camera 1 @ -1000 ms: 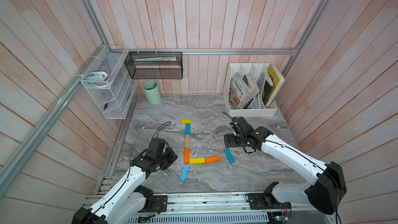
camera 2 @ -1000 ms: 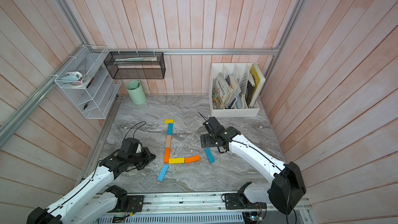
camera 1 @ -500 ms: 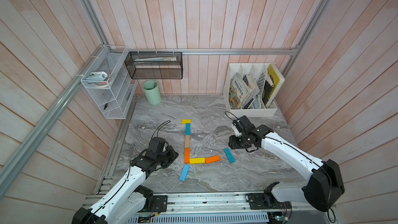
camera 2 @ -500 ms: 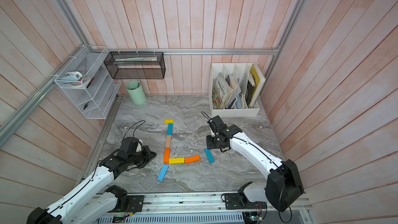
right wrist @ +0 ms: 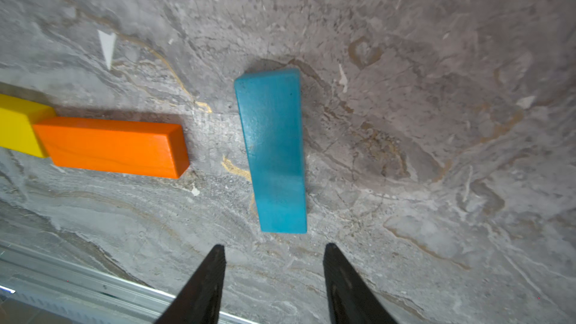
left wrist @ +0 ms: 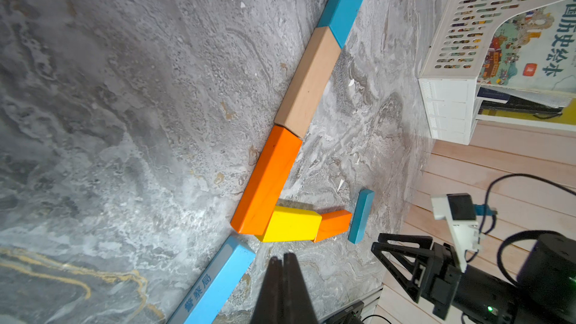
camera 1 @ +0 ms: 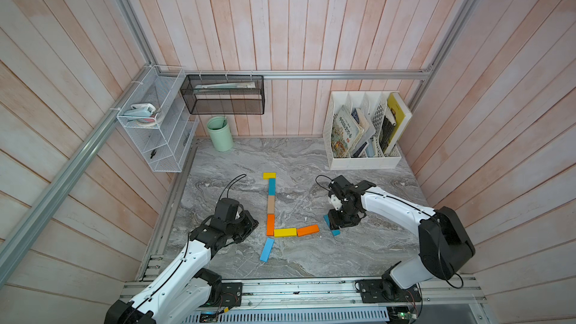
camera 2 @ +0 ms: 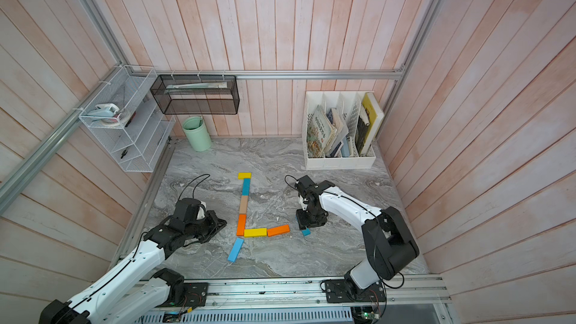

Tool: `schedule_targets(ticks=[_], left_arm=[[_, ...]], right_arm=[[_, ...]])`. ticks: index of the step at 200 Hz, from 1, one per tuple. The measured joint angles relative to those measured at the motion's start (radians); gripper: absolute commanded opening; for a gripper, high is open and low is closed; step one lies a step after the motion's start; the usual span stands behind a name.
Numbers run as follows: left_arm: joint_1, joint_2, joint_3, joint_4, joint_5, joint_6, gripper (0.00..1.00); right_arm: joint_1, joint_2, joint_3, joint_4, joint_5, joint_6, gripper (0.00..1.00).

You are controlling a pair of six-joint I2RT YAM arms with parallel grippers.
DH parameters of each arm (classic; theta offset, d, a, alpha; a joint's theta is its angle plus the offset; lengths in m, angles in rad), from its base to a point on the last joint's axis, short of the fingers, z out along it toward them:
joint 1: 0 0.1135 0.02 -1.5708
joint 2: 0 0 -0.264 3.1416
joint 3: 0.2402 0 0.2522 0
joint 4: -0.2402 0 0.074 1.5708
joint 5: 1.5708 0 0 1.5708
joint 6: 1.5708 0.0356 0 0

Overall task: Assemble a giraffe with building blocks
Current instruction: Pick up the building block from the center of the board.

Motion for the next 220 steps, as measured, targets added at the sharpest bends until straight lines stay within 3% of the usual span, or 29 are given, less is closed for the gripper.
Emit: schedule_targets(ticks=[94,118,133,145,181,220], left_arm=[[0.0,0.008,0.0,-0.002,0.0,0.008,0.0],[0.0,0.011,0.0,-0.002,0.0,0.008,0.0],[0.0,0.015,0.0,-0.002,0.0,0.01,0.0],[0.0,0.017,0.0,-0.002,0.0,0.012,0.0],[0.0,0.023,0.0,-0.002,0.0,0.015,0.0],[0.0,0.017,0.0,-0.003,0.0,0.015,0.0]], right_arm=[[0.002,0.177,0.071,0.053,0.039,-0.053,0.52],[0.002,0.185,0.077,0.053,0.05,-0.064,0.4],[0.002,0.185,0.077,0.058,0.053,-0.065,0.16],[0.004,0.179,0.077,0.063,0.053,-0.068,0.09],[0.05,0.159,0.079,0.052,0.082,-0.05,0.1],[0.198,0.049,0.12,-0.04,0.13,0.003,0.1]])
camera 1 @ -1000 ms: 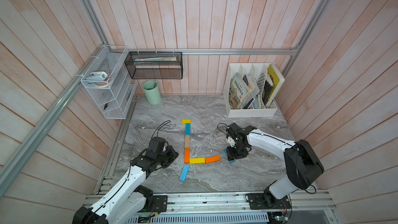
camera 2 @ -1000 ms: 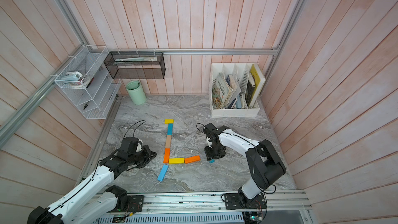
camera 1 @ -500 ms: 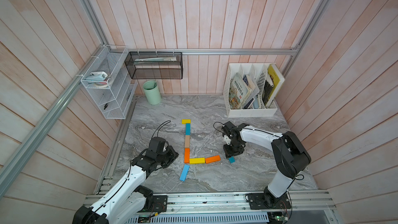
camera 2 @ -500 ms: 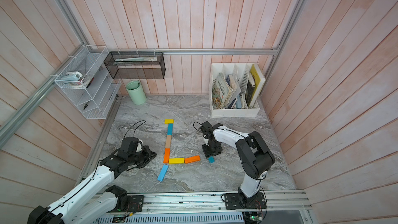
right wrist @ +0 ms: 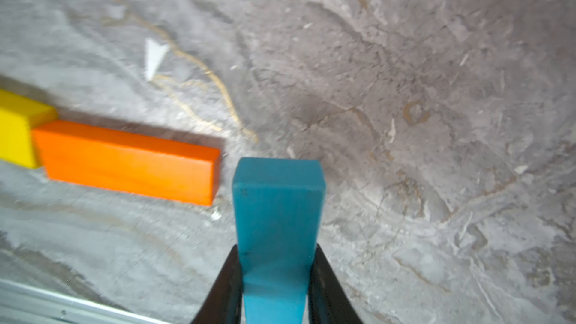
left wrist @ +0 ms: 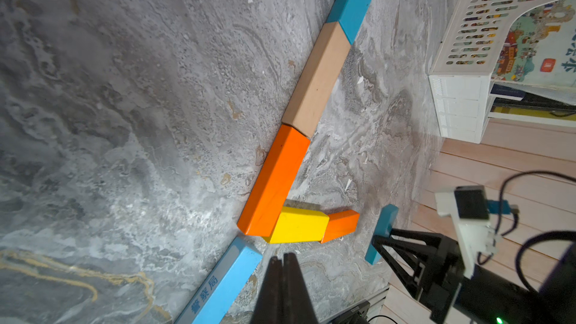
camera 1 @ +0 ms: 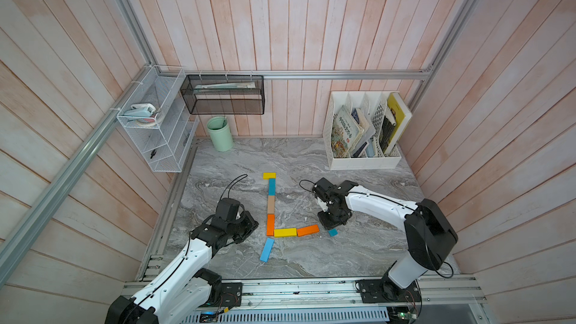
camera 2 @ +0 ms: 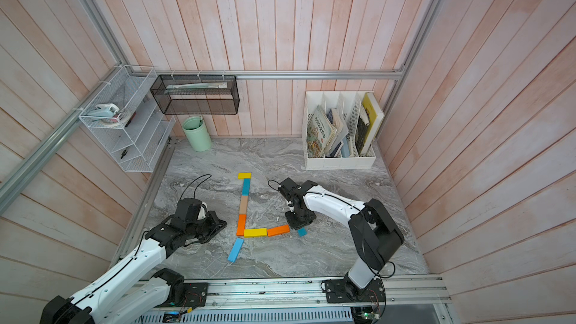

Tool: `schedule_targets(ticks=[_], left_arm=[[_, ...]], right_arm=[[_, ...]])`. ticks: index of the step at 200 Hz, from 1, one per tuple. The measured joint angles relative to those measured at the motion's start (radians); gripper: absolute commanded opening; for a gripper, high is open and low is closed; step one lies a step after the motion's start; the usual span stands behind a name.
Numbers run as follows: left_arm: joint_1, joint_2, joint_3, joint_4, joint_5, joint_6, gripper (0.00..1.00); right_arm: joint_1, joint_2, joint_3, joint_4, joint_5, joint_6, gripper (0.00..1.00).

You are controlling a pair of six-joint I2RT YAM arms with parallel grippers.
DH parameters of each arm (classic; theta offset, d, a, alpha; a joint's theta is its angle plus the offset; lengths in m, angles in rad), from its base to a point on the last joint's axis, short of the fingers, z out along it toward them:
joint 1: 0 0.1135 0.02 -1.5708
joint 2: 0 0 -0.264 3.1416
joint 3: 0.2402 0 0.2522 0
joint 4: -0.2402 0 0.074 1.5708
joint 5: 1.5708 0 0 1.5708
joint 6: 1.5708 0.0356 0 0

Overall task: Assemble a giraffe with building blocks
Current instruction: Pick up the building block from the center of the board, then place the building block at the center of the board.

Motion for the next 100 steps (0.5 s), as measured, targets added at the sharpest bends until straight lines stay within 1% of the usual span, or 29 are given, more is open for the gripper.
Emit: schedule_targets(ticks=[21,45,67,100], left_arm=[[0.0,-0.011,0.0,-0.005,0.0,0.0,0.0],[0.0,-0.017,0.0,-0.006,0.0,0.0,0.0],[0.0,-0.019,0.0,-0.005,0.0,0.0,0.0],[0.0,-0.019,0.0,-0.006,0.0,0.0,0.0]], right_arm=[[0.093,-0.071,-0.01,-0.034,-0.006,0.06,0.1],[0.169,-0.152,-0.061,-0.023,-0.063,0.14,0.09],[0.2,-0.177,-0.109,-0.001,-0.105,0.192,0.09],[0.22,-0.149,-0.163,0.045,-0.124,0.234,0.09]])
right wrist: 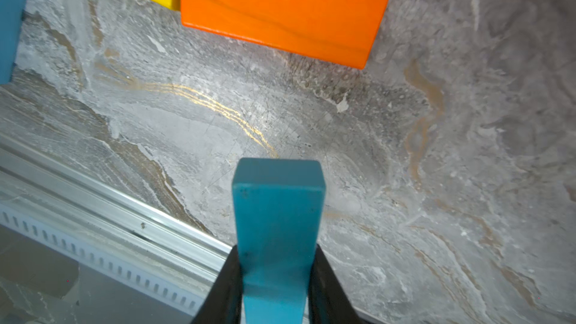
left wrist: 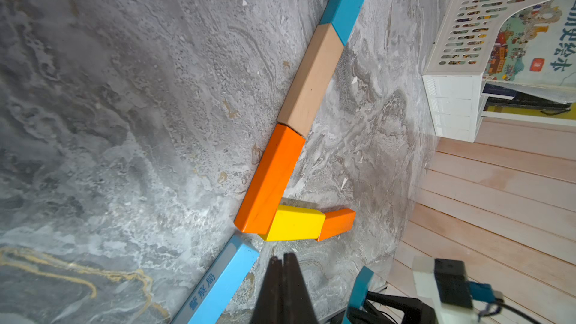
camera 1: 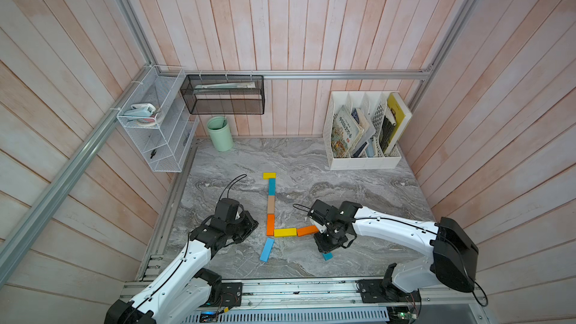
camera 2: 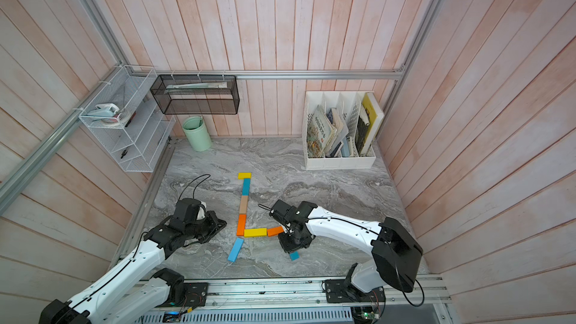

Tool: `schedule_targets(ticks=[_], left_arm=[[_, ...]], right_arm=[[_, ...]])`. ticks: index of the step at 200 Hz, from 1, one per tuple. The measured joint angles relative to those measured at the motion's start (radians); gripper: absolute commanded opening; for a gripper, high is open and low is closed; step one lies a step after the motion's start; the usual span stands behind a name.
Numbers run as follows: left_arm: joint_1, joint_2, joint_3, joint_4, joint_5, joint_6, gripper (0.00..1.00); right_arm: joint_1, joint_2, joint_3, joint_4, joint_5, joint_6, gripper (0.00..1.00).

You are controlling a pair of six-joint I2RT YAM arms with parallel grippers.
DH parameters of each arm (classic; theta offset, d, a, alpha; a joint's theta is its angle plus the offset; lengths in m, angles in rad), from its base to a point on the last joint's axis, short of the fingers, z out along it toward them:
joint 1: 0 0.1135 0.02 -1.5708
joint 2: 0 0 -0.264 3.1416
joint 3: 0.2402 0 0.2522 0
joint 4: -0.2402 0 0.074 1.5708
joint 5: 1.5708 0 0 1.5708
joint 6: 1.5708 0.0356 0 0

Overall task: Assemble a giraffe with building blocks
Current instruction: Place the building block at the center of the board.

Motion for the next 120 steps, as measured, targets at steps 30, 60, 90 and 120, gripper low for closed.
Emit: schedule_targets(ticks=[30,60,90,120], left_arm=[[0.0,-0.008,0.0,0.0,0.0,0.0,0.0],[0.0,-0.021,0.0,0.0,0.0,0.0,0.0],[0.0,-0.022,0.0,-0.004,0.0,0.0,0.0],[0.0,-0.027,0.0,-0.015,0.0,0.0,0.0]], right_arm=[[0.018,0.023,-0.025,0.033,-0.003,0.022,0.11],[0.018,0.05,-0.026,0.059,0.002,0.027,0.13],[0.018,0.098,-0.026,0.085,0.003,0.026,0.16],[0.018,0.14,-0.026,0.094,0.018,0.025,0.17]])
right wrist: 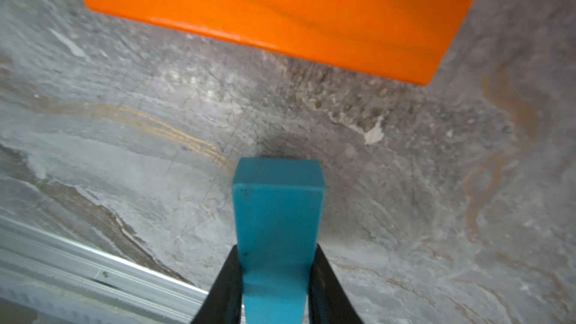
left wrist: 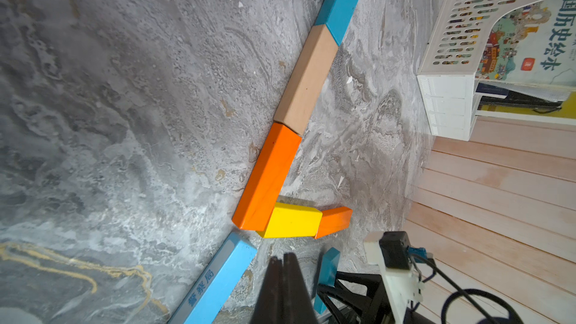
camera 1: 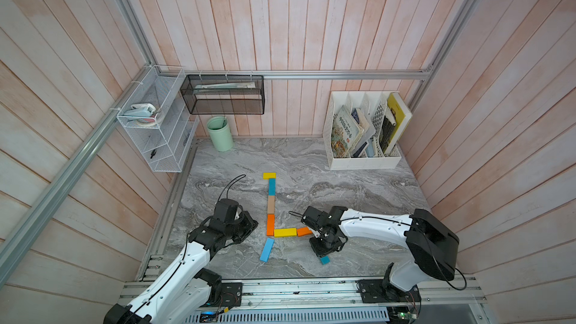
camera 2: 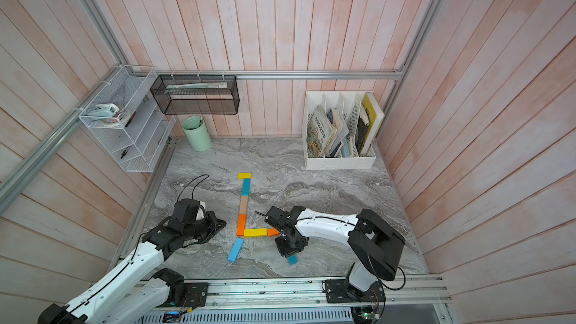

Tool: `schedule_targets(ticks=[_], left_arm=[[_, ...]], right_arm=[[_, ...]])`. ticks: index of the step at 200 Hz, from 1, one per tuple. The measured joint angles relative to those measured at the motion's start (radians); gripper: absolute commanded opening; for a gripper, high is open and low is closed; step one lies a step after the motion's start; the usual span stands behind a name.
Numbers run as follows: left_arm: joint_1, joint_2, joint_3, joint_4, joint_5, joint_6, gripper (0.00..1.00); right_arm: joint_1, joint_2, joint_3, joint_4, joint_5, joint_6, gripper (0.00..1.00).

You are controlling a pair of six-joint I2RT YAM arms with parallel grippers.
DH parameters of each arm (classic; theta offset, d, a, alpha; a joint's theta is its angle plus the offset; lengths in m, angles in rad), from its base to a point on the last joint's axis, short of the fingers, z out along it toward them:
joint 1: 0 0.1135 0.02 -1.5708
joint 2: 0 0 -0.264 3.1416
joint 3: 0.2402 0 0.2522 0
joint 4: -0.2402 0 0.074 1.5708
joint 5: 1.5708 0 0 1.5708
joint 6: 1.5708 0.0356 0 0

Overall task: Assemble a giraffe with building blocks
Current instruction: Place the building block at the center of the board, then adjust the building block at the center of the board.

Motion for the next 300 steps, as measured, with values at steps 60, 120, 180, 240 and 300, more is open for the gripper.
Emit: schedule_targets(ticks=[60,120,180,240,300], left_arm=[[0.0,-0.003,0.0,-0.003,0.0,0.0,0.0],[0.0,-0.002,0.0,-0.003,0.0,0.0,0.0],[0.0,-0.002,0.0,-0.003,0.0,0.0,0.0],[0.0,0.034,-0.005,0.007,0.0,0.0,0.0],[0.0,0.049,-0.007,0.016,0.0,0.0,0.0]], right_arm=[[-0.004,0.011,0.0,0.016,0.03,-0.005,0.34],[-0.007,0.014,0.0,0.021,0.044,-0.02,0.52],[-0.022,-0.079,0.118,-0.06,0.151,-0.005,0.46],[-0.331,-0.161,0.139,0.04,0.103,-0.072,0.0],[-0.346,0.071,0.136,0.116,0.024,-0.138,0.0]])
